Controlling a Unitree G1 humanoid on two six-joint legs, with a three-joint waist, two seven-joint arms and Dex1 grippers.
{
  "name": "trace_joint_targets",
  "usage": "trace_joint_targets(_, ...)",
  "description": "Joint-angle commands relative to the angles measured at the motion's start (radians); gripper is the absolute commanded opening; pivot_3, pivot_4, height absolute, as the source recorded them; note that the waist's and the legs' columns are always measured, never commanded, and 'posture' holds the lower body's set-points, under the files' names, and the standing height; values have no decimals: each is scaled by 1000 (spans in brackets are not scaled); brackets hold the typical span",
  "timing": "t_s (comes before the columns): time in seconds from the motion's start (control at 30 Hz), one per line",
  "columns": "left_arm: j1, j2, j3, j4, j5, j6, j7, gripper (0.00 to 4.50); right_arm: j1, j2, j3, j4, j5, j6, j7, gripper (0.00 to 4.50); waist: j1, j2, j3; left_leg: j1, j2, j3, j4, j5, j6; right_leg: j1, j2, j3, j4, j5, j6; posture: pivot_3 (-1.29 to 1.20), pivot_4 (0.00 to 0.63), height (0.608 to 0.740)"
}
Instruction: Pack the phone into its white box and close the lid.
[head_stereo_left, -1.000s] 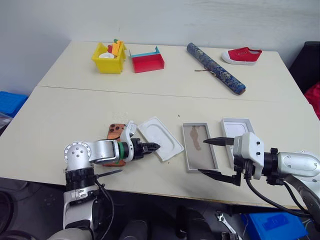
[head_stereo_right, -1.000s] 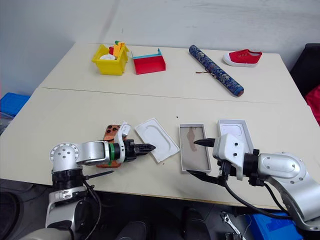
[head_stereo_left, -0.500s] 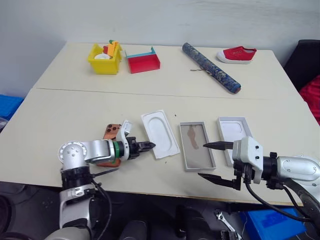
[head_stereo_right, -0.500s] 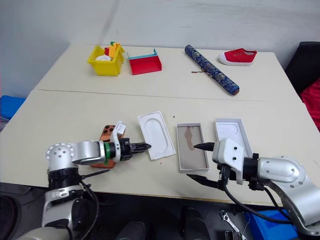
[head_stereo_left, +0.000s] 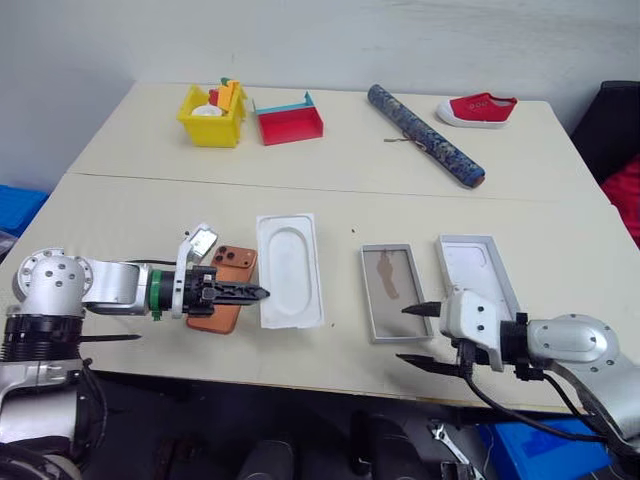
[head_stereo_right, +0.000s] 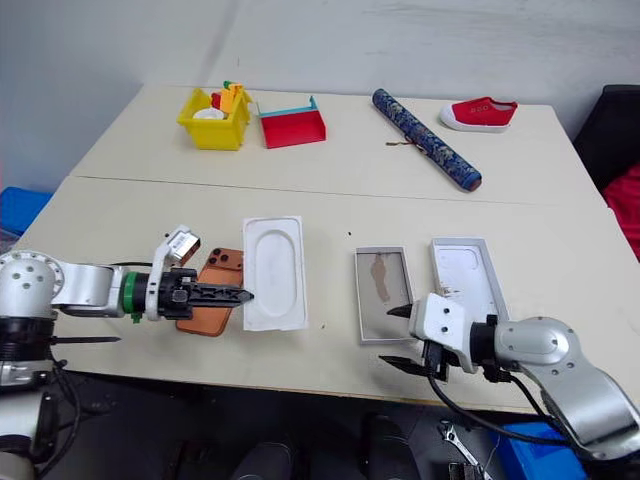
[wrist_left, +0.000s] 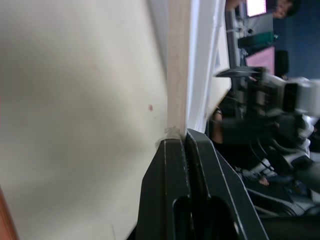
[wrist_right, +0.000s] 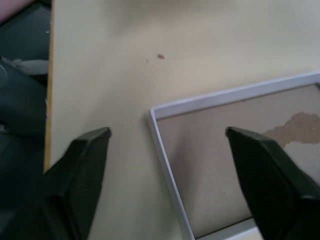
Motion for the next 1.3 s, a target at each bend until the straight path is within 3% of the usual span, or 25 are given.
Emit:
trace_joint_targets(0.03,-7,38,-5,-31,8,0,-104,0,-33,18,58,64,-77,-85,13,2484,0,0,0,0,0,0,0,0,0,0,0,0,0,0,0,0,150,740)
trace_joint_targets(0.27,-6,38,0,-23,101,0,-176,0,-97,65,133,187,-159,-187,33,35,-1,0,1,0,0,0,0,0,1,-1,0,0,0,0,0,0,150,740)
trace_joint_targets(0.6,-14,-17,-48,-86,77,0,-197,0,-18,72,137,-27,-112,-85,34,35,2,-1,1,-3,0,-3,0,0,1,0,-1,-3,1,0,0,0,150,740)
trace_joint_targets(1.0,-88,-147,-130,-80,47,0,-118,0,98,83,141,-2,-154,-138,16,35,3,-2,1,-2,0,-5,0,0,1,0,-1,-4,0,0,0,0,150,740)
trace_joint_targets(1.13,-112,-196,-169,-65,44,0,-80,0,113,80,142,-4,-171,-144,5,860,0,-2,1,-2,0,-5,0,0,1,0,-1,-4,0,0,0,0,150,740)
trace_joint_targets(1.3,-134,-264,-190,-18,36,0,-12,0,196,60,54,-99,-117,-122,-14,2606,7,-2,1,-2,0,-5,0,0,1,0,-1,-4,0,0,0,0,150,740)
